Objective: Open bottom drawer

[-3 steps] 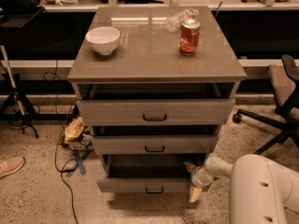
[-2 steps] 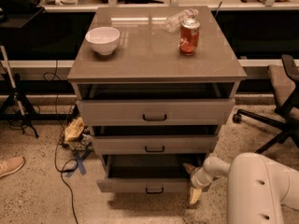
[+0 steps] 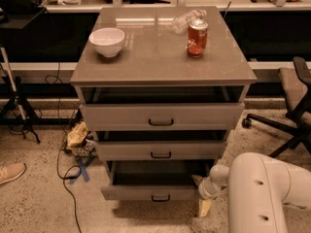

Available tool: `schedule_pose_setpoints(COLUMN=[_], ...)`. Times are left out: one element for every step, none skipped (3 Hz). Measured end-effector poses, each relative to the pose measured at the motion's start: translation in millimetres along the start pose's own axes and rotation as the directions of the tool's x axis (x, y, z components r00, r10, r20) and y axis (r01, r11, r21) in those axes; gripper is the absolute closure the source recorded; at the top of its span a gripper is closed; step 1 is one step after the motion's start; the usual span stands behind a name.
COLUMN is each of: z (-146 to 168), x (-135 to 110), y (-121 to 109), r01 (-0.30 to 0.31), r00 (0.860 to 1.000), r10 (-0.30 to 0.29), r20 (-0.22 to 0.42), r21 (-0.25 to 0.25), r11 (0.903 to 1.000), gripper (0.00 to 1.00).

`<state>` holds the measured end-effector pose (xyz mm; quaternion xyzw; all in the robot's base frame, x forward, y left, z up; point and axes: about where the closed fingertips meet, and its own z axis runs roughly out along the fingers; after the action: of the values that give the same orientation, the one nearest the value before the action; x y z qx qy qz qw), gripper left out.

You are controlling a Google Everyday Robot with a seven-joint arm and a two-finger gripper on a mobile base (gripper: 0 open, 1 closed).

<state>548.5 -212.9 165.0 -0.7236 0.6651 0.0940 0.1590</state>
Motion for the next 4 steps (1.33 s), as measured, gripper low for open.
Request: schedule_pose_setpoints(z=[2.3,0.8,1.1,-8.9], x=[1.2,-2.0,-3.4,-1.7], y=[11.4,21.2,32.0,43.3], r01=[-0.017,-0.025,-0.034,-0.048], r00=[1.000,0.999,0.999,0.999], r10=[0.017,0.025,0.033,0.048], r20=[-0.021,-0.026,-0.012,0.010], r21=[-0.026,-0.032,-0.040,-0.023], r11=[0.9995,0.9992,0.9986,0.9986], gripper=[0.16,0.39,0.63,0.86])
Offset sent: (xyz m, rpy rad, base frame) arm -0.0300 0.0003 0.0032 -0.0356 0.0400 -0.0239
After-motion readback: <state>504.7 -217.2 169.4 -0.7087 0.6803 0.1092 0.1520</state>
